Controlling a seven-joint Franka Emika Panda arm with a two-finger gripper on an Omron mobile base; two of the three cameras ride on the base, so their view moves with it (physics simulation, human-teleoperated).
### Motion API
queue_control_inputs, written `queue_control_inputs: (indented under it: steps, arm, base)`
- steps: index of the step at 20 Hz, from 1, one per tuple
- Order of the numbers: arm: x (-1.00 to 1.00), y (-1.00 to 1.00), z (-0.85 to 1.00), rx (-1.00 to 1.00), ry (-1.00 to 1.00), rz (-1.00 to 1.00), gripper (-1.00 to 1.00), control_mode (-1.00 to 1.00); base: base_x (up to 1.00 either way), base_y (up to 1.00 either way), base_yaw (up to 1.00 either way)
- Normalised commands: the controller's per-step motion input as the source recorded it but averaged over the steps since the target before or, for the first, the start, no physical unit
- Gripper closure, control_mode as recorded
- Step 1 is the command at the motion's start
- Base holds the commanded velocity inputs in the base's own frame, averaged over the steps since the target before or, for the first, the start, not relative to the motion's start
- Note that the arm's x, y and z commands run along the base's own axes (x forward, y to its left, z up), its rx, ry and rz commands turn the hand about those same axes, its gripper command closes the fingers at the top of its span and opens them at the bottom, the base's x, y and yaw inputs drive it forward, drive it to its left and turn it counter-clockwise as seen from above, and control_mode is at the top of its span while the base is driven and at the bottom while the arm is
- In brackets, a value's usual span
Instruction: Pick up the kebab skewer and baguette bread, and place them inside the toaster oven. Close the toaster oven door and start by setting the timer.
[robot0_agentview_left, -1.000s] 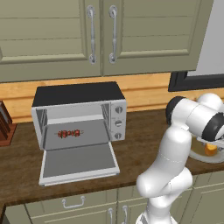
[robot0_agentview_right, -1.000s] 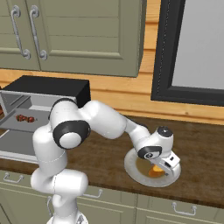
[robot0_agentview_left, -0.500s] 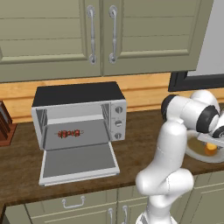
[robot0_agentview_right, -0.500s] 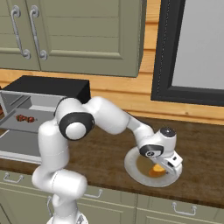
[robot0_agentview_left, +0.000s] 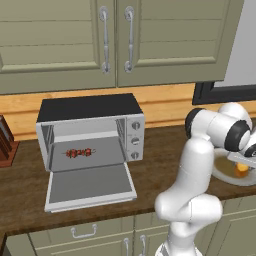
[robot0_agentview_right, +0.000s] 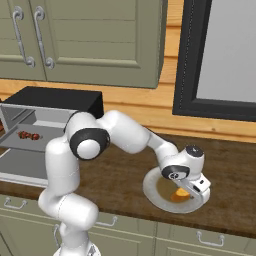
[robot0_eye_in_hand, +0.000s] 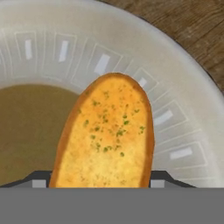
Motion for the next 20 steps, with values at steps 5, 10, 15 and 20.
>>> queue_control_inputs:
  steps: [5, 10, 15, 20]
  arm:
    - [-0.18, 0.00, -0.23, 0.00, 0.00, -0.03, 1.00, -1.00]
    - [-0.17, 0.00, -0.24, 0.00, 0.00, -0.02, 1.00, -1.00]
    - [-0.16, 0.00, 0.23, 0.00, 0.00, 0.00, 1.00, -1.00]
    - [-0.26, 0.01, 0.77, 0.00, 0.00, 0.00, 1.00, -1.00]
  base:
    - [0.00, 0.00, 0.00]
    - [0.00, 0.00, 0.00]
    - [0.00, 0.00, 0.00]
    - [0.00, 0.00, 0.00]
